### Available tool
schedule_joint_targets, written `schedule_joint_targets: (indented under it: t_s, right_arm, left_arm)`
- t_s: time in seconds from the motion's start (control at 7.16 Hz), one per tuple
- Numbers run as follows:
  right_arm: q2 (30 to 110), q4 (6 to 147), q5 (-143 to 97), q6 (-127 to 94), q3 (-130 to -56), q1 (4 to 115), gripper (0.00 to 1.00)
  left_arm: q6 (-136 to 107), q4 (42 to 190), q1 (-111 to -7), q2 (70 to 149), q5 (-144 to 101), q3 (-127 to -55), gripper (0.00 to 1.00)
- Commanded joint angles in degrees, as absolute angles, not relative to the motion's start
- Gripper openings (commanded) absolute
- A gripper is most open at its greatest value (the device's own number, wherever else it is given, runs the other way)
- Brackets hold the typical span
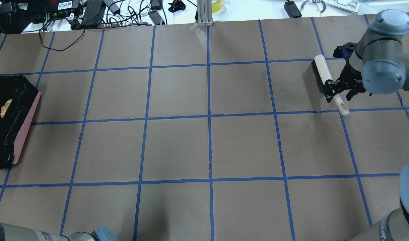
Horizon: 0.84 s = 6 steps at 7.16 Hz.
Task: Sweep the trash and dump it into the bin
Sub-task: 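Tip the dustpan over the black bin with the left gripper, then open the right gripper and release the brush on the table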
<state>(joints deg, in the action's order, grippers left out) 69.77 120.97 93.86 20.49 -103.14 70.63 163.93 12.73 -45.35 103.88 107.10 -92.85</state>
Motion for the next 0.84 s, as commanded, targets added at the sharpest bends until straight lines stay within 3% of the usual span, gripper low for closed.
schedule_joint_targets:
  t_s: [0.0,0.28,0.7]
  right_arm:
    - [72.57,120.67,93.87,20.3,-102.57,70.58,0.95]
    - [78.81,109.77,98.67,19.87,-96.46,70.75,1.0]
    - [81.99,93.28,92.13,14.6,-83.54,73.73,1.0]
  left_arm:
    - [160.33,34.98,-45.26,104.23,100.57,-83.88,0.0]
    - [147.65,47.23,-46.83,104.85,94.85,-83.4,0.0]
    - [125.6,63.85,-64.28,105.73,92.47,-83.41,0.0]
